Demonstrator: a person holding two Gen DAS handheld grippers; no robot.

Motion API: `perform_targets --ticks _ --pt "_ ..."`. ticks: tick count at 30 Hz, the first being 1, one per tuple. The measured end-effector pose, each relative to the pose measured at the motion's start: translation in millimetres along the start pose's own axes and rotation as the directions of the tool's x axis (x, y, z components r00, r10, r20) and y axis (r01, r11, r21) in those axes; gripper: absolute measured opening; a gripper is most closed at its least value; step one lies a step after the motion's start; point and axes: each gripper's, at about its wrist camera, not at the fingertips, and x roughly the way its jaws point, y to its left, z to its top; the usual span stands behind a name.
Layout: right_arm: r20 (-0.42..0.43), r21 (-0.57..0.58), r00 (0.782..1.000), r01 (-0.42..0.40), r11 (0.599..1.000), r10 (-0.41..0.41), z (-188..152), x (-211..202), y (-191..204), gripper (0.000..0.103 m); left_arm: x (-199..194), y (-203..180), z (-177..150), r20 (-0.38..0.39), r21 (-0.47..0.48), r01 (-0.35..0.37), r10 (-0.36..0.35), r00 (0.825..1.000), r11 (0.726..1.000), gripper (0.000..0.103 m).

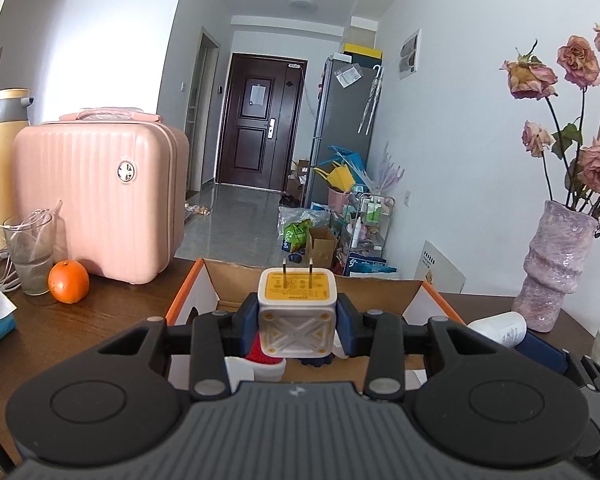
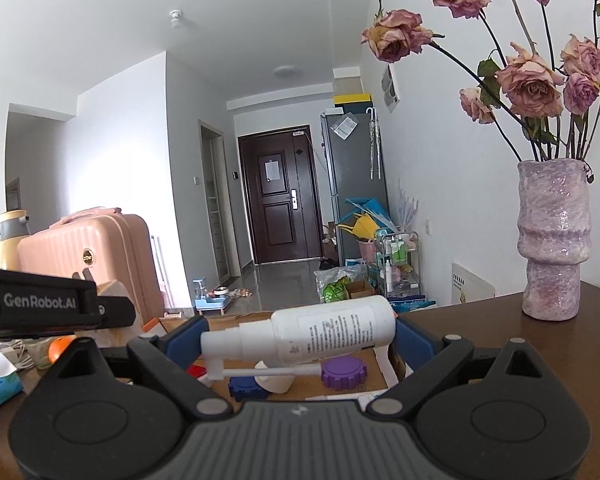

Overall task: Organize rigid objects
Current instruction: 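Carry the plug charger and white spray bottle over the box with both tools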

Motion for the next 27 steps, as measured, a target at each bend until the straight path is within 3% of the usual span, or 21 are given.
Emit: perform_targets --ticks 27 --pt "-0.015 -0.031 1.000 0.014 0.999 -0.015 -1 46 1 0.098 58 -1 9 -0.035 0.023 -0.037 0.038 0.999 0.999 0.039"
